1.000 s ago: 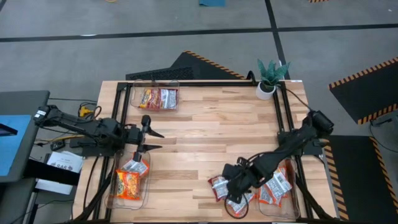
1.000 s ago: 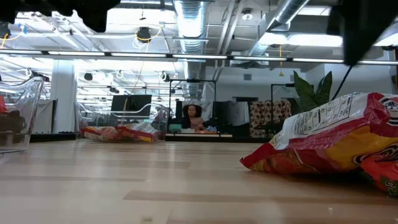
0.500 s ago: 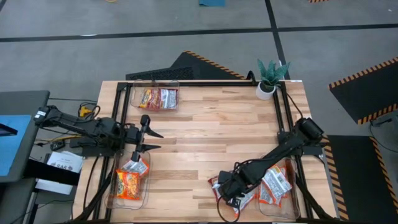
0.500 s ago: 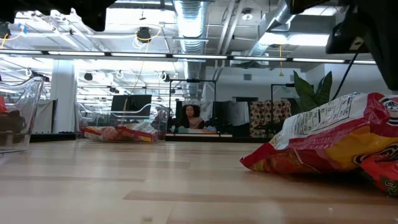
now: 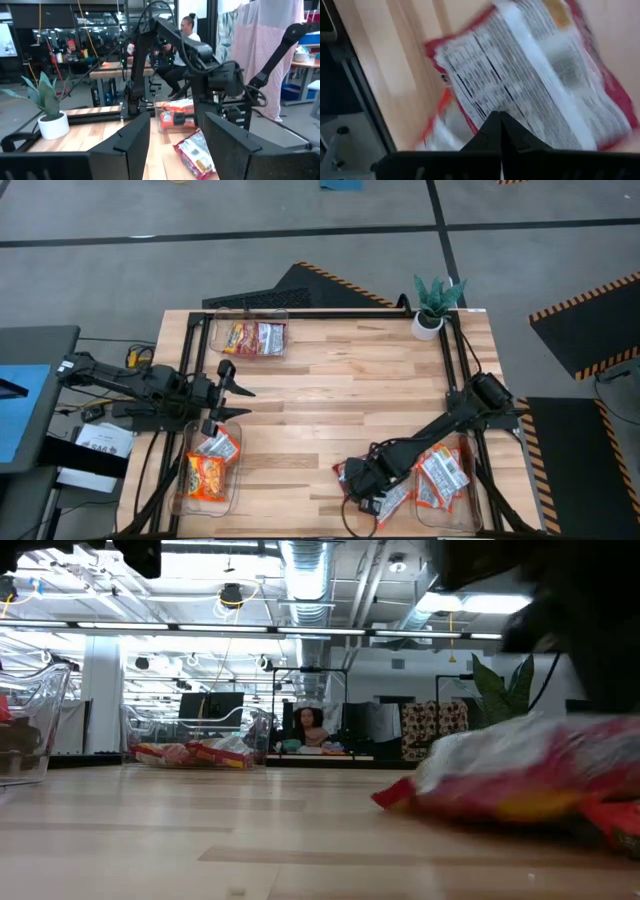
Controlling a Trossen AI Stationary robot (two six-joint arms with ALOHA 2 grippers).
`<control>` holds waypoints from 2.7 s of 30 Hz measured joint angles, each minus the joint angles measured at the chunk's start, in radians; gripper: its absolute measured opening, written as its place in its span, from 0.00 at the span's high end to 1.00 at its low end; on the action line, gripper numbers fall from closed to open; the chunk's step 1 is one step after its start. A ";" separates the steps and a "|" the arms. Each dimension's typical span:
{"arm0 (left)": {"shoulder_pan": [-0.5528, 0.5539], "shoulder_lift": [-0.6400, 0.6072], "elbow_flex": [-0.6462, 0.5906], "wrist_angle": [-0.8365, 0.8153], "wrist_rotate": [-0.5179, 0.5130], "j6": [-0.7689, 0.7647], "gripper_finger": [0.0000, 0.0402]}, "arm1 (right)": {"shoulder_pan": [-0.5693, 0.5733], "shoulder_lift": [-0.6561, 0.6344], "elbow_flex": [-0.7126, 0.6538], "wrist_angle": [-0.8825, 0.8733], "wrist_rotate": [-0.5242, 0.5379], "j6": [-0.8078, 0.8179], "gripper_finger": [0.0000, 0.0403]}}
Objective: Sort Maruchan noodles
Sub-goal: Put the noodle pack into the top left transparent bin
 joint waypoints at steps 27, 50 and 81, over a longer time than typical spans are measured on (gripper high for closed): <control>0.000 -0.015 0.000 -0.052 -0.014 0.034 0.57 | -0.529 0.079 -0.001 0.568 0.221 -0.705 0.97; 0.038 0.733 0.005 0.438 -0.073 0.049 0.57 | -0.315 -0.506 -0.401 0.246 0.763 -0.363 0.97; 0.305 1.287 0.285 0.332 0.215 -0.135 0.31 | -0.320 -0.636 -0.751 0.991 0.813 -0.546 0.94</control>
